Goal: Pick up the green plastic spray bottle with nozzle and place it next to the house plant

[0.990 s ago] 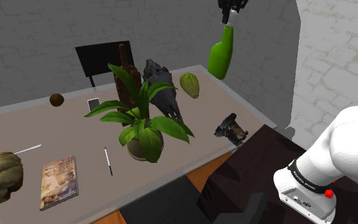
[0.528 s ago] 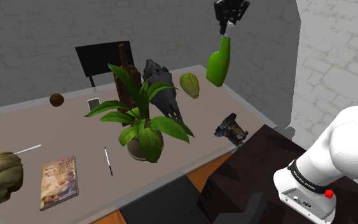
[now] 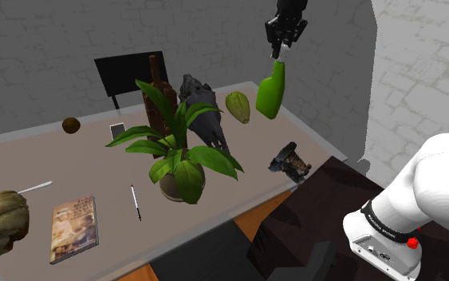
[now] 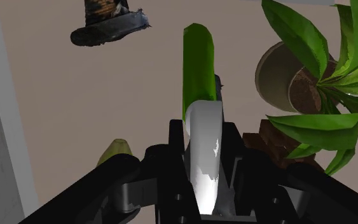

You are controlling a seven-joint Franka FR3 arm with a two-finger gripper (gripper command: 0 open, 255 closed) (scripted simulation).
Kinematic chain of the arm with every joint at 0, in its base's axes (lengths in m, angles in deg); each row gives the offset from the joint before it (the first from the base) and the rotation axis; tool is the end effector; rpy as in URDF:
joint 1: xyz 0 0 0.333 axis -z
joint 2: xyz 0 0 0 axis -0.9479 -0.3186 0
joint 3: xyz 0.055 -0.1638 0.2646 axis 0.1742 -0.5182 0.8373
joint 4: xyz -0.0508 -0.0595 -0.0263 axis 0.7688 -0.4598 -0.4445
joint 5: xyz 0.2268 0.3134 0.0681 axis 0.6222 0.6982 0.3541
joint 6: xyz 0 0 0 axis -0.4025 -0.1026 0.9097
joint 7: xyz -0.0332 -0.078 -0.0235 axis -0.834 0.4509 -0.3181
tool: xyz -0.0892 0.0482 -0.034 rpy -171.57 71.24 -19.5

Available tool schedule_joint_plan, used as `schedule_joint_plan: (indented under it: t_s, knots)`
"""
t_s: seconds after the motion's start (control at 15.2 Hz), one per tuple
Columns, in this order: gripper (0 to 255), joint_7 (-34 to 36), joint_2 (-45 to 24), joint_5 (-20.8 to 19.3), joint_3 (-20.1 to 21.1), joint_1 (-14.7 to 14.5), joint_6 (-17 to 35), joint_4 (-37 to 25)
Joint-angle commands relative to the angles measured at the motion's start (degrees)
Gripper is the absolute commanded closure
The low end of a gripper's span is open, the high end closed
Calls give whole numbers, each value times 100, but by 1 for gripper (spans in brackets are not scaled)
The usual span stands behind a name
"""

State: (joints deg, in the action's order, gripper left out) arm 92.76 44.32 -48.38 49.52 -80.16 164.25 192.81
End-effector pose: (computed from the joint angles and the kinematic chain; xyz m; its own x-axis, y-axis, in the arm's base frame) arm 0.4934 0.0292 0.6044 0.9767 -0.2127 -0.0275 -0.2129 -0.9771 -0.0057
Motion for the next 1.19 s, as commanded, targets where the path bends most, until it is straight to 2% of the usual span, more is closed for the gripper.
schedule_joint_plan:
  t_s: [0.0, 1.12]
  knots:
    - [255, -9, 12, -2, -5, 4, 159, 167]
    - [255, -21, 9, -5, -16, 11, 1470, 1475]
